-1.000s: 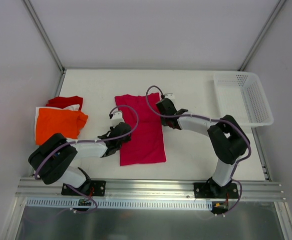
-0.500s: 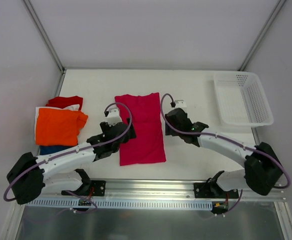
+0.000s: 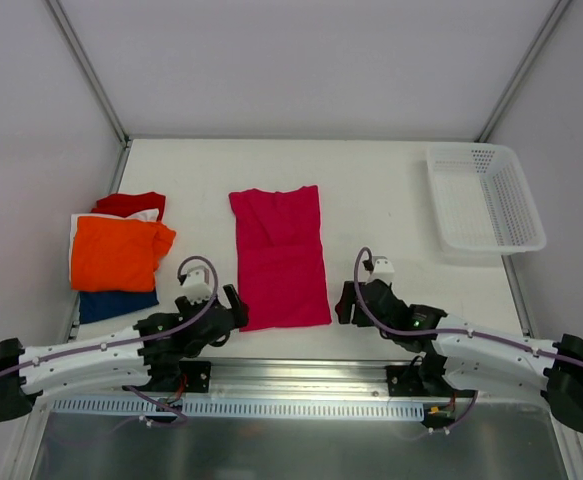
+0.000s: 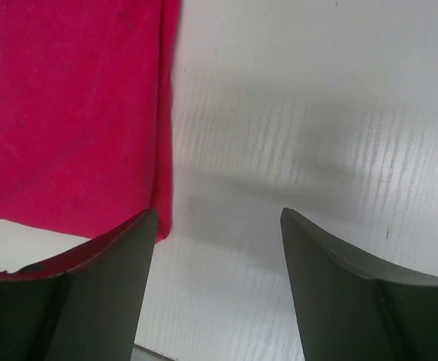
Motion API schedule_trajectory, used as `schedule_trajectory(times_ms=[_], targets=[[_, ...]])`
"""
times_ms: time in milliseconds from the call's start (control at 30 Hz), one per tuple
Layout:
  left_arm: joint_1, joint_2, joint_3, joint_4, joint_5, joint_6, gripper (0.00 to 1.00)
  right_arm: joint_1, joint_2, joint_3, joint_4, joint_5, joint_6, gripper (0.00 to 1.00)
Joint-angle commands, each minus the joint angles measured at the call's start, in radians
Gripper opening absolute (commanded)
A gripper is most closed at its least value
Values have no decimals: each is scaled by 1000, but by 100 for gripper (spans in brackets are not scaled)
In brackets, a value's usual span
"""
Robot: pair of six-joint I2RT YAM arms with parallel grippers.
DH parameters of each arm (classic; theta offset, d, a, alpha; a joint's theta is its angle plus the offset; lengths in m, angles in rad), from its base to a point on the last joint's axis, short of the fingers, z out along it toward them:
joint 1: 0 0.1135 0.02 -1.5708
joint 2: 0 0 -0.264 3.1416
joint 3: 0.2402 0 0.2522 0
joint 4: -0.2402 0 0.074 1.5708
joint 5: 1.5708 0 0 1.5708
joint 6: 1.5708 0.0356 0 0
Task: Fold and stack the t-shirts
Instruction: Fold the tshirt
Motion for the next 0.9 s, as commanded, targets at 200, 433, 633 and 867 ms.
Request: schedule_trajectory(times_ms=[200, 433, 633, 867], targets=[[-13, -398, -131, -2, 38, -9, 99, 42, -51, -53, 121, 41, 125, 71], [-13, -475, -222, 20, 99, -55, 99, 83, 86, -73, 256, 53, 176, 71], [-13, -403, -233, 65, 122, -70, 99, 108, 184, -62, 343, 56, 197, 71], [-13, -398, -265, 121, 152, -85, 99, 125, 270, -7, 354, 36, 191, 71]])
